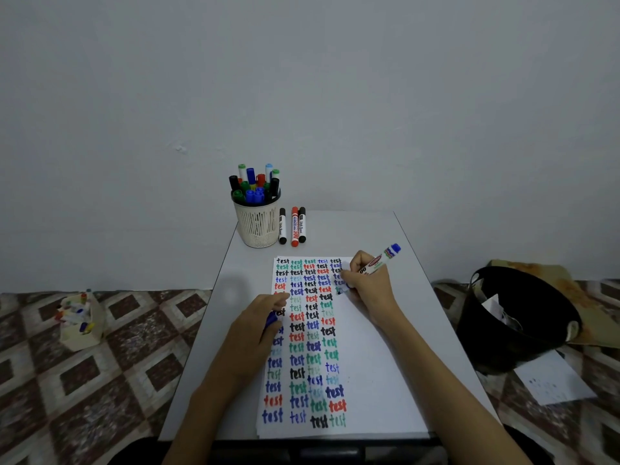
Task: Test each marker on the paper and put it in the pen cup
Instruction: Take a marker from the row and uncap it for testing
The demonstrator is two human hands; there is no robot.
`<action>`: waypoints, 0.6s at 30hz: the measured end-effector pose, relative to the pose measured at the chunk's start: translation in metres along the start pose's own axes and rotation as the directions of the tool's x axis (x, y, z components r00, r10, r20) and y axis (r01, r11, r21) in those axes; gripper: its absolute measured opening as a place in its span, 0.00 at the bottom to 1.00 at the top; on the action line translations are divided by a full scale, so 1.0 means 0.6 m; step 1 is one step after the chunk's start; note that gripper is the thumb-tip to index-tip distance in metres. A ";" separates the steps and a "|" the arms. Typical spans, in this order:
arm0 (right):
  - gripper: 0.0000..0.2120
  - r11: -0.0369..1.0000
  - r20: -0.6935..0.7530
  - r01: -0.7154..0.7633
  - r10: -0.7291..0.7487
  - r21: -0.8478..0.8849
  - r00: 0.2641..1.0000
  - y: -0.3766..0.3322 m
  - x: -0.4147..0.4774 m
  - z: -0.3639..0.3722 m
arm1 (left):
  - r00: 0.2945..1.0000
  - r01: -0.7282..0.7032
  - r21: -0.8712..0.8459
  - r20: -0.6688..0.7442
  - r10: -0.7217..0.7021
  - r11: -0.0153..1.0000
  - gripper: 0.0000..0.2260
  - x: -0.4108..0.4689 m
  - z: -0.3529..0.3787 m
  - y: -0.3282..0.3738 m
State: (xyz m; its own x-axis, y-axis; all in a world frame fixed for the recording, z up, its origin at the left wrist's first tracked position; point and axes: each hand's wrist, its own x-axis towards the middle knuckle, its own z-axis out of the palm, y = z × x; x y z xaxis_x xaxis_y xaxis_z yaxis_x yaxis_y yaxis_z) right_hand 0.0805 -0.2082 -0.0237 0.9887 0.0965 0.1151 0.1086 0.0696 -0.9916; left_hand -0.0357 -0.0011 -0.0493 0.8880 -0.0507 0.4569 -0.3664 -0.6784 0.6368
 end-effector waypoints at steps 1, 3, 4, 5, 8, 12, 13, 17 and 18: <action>0.19 1.000 -0.009 0.008 -0.008 -0.023 1.000 0.002 0.002 -0.001 | 1.000 -0.003 0.000 0.001 0.003 1.000 0.18 0.000 0.000 -0.001; 0.18 0.998 -0.003 0.019 -0.019 -0.056 1.000 0.004 0.004 -0.002 | 1.000 -0.008 0.001 -0.003 0.008 1.000 0.18 0.000 0.000 -0.002; 0.18 0.998 0.003 0.020 -0.020 -0.066 1.000 0.003 0.003 -0.002 | 1.000 -0.007 0.001 -0.006 0.007 1.000 0.17 0.000 0.000 -0.002; 0.18 0.997 0.010 0.027 -0.027 -0.069 1.000 0.003 0.003 -0.003 | 1.000 -0.003 0.000 -0.009 0.003 1.000 0.17 0.000 0.000 -0.002; 0.18 0.997 0.043 0.035 -0.032 -0.066 0.999 -0.002 -0.004 0.000 | 1.000 0.006 -0.001 -0.012 -0.006 1.000 0.16 -0.001 0.000 -0.002; 0.15 0.992 0.071 0.062 -0.054 -0.114 0.996 -0.006 -0.009 0.009 | 1.000 -0.001 -0.012 -0.014 0.001 1.000 0.15 -0.002 -0.001 -0.002; 0.15 0.990 0.072 0.066 -0.057 -0.125 0.996 -0.007 -0.010 0.011 | 1.000 -0.001 -0.013 -0.012 0.001 1.000 0.15 -0.002 -0.001 -0.002; 0.16 0.991 0.073 0.070 -0.062 -0.114 0.995 -0.013 -0.012 0.010 | 1.000 -0.016 -0.009 -0.003 0.016 1.000 0.12 -0.001 0.000 -0.004; 0.16 0.991 0.077 0.076 -0.068 -0.108 0.995 -0.014 -0.013 0.009 | 1.000 -0.018 -0.007 0.000 0.018 1.000 0.12 -0.001 0.000 -0.005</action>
State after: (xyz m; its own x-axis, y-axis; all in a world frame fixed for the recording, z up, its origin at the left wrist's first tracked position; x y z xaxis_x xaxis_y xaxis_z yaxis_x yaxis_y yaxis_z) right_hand 0.0714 -0.2041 -0.0158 0.9680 0.1680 0.1866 0.1943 -0.0307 -0.9805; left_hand -0.0352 0.0010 -0.0514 0.8812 -0.0627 0.4686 -0.3843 -0.6722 0.6328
